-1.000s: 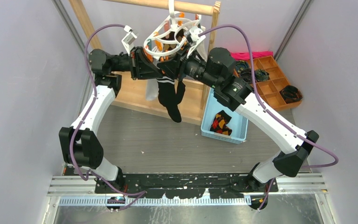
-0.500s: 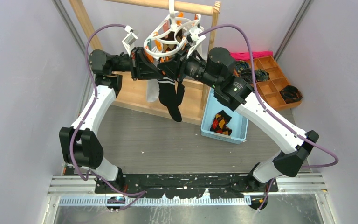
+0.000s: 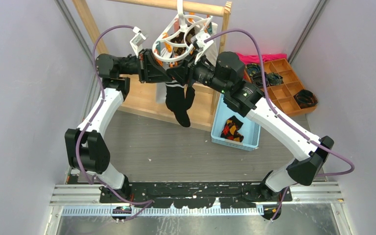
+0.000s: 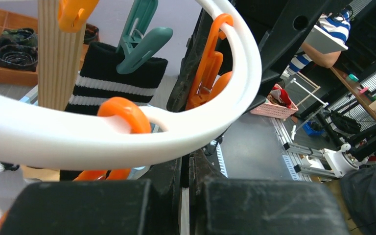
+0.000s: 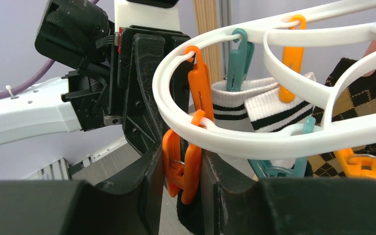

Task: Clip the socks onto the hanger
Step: Clamp the sock onto the hanger.

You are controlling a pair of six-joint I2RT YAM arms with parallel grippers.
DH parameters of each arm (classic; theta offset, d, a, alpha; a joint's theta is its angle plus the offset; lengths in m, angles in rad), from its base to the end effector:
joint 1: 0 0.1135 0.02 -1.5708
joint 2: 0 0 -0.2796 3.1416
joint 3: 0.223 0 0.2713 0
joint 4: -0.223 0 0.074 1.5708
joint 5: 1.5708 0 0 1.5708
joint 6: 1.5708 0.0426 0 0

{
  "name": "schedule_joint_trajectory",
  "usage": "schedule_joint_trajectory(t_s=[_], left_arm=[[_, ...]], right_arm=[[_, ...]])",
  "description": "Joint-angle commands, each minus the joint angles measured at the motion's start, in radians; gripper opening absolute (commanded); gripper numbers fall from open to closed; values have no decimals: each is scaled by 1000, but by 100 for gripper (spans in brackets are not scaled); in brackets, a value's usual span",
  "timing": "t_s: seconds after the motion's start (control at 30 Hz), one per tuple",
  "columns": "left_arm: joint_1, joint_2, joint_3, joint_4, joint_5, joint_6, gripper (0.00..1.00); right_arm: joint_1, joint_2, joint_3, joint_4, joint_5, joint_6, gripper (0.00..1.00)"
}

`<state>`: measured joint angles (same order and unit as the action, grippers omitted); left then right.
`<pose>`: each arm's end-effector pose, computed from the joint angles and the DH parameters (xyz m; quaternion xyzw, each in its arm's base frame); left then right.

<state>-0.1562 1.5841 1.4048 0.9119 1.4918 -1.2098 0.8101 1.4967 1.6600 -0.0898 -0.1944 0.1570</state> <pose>0.3414 -0.0968 0.4567 0.3856 0.5700 -0.6376 0.3461 0.2464 0.2709 0.5031 -0.2846 0.6188 0.3975 0.6148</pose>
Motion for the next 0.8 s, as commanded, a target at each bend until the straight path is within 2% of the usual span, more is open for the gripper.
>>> schedule_joint_trajectory(t_s=[0.0, 0.2, 0.57, 0.77], left_arm=[[-6, 1, 52, 117, -15, -81, 0], [-12, -2, 35, 127, -8, -115, 0], [-13, 31, 44, 138, -19, -217, 0], [-13, 71, 66, 290, -23, -379, 0]], right_arm=[[19, -36, -12, -41, -34, -61, 9], [24, -33, -6, -29, 19, -126, 9], [28, -39, 3, 0, -40, -137, 9], [23, -48, -8, 13, -42, -181, 10]])
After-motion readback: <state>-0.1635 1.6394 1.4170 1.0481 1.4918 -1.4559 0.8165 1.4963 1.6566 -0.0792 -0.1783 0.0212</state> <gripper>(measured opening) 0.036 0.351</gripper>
